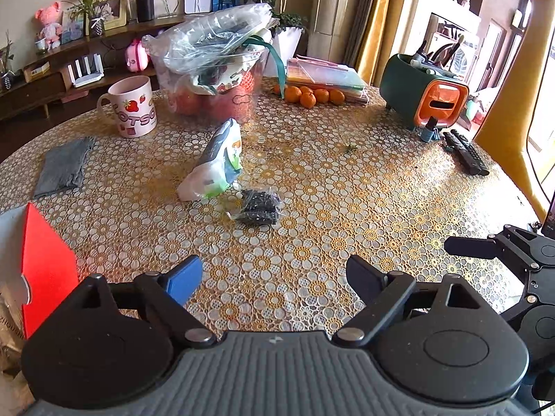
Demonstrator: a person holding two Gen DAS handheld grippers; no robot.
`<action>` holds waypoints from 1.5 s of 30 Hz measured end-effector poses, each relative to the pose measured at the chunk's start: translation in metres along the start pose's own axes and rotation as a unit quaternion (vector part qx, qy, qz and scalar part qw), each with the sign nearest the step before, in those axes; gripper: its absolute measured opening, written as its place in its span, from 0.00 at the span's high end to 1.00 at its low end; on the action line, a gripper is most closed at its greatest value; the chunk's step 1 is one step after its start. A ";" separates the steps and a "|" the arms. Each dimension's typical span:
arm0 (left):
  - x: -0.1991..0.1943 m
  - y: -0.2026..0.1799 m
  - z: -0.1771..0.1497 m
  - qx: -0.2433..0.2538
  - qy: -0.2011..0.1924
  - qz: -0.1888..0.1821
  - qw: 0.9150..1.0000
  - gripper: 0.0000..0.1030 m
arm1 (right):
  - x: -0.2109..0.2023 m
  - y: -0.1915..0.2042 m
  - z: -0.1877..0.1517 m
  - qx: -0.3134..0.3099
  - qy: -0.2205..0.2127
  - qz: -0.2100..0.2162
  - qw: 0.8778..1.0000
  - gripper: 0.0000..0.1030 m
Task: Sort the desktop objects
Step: 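Withdraw both tools from the box toward the wet wipes and black bag, then grasp the white wet-wipes pack with the left tool while the right tool grasps the black bagged item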
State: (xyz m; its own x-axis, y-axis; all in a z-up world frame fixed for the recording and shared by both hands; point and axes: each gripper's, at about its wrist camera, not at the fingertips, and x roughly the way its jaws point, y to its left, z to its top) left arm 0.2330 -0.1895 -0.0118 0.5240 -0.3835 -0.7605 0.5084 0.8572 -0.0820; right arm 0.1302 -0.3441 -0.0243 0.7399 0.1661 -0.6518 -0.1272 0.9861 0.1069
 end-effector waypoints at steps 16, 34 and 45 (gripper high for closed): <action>0.083 0.015 0.055 0.049 -0.006 0.019 0.999 0.01 | 0.069 -0.030 0.013 -0.011 0.029 -0.012 0.999 0.05; 0.160 0.058 0.092 0.047 0.019 0.067 0.996 0.01 | 0.156 -0.008 0.048 -0.053 0.042 0.013 0.998 0.05; 0.180 0.071 0.093 0.040 0.025 0.068 0.997 0.01 | 0.195 0.001 0.062 -0.058 0.054 0.016 0.997 0.09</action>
State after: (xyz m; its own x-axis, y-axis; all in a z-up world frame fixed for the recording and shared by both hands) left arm 0.4268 -0.2300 -0.0943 0.5580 -0.2471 -0.7922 0.4898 0.8687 0.0740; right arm 0.3147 -0.3106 -0.1047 0.6591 0.1896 -0.7278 -0.2298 0.9722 0.0451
